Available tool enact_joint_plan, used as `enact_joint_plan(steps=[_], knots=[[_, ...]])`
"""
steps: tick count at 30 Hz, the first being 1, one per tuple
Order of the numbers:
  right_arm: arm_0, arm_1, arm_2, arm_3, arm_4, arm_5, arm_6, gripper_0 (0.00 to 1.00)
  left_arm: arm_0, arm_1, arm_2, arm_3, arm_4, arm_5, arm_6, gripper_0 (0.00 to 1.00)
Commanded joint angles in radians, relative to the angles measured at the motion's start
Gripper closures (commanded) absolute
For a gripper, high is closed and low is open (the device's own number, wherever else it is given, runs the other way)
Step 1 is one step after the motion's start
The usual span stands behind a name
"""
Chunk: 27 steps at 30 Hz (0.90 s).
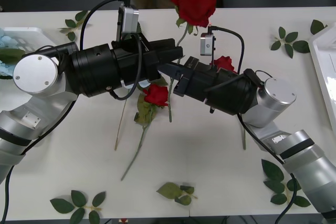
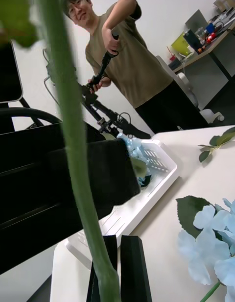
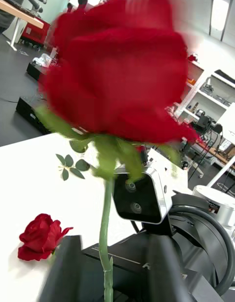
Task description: Place the red flowers into the right box and the blue flowers into the left box. If a person shows an open palm, hand one flower to the person first, then continue sorting.
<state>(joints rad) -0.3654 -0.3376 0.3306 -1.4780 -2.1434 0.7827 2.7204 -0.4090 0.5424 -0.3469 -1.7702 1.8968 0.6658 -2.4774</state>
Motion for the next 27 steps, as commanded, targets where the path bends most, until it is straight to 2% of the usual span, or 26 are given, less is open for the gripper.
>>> enact_joint_plan(steps=[1, 6, 11, 15, 18, 21, 26, 27], knots=[[-0.018, -0.023, 0.005, -0.031, -0.029, -0.005, -0.015, 1.00, -0.031, -0.015, -0.010, -0.011, 0.019, -0.014, -0.089, 0.00], [0.003, -0.092, -0.015, -0.031, -0.043, -0.013, -0.015, 1.00, -0.031, 0.001, -0.010, -0.011, 0.031, -0.015, -0.087, 0.00], [0.046, -0.204, -0.061, -0.031, -0.009, -0.023, -0.015, 1.00, -0.031, 0.076, -0.012, -0.011, 0.093, -0.015, -0.086, 0.00], [0.062, -0.278, -0.119, -0.028, 0.111, -0.003, -0.165, 1.00, -0.034, 0.165, -0.014, -0.012, 0.148, -0.015, -0.086, 0.00], [0.051, -0.304, -0.208, 0.002, 0.249, 0.089, -0.355, 1.00, -0.034, 0.252, -0.015, -0.012, 0.186, -0.012, -0.075, 0.00], [0.006, -0.302, -0.352, 0.068, 0.421, 0.264, -0.493, 1.00, -0.034, 0.357, -0.041, -0.012, 0.200, -0.012, -0.003, 0.00], [-0.122, -0.304, -0.579, 0.226, 0.692, 0.530, -0.584, 1.00, -0.037, 0.490, -0.121, -0.006, 0.197, -0.012, 0.150, 0.00], [-0.122, -0.304, -0.579, 0.226, 0.692, 0.530, -0.584, 1.00, -0.037, 0.490, -0.121, -0.006, 0.197, -0.012, 0.150, 0.00]])
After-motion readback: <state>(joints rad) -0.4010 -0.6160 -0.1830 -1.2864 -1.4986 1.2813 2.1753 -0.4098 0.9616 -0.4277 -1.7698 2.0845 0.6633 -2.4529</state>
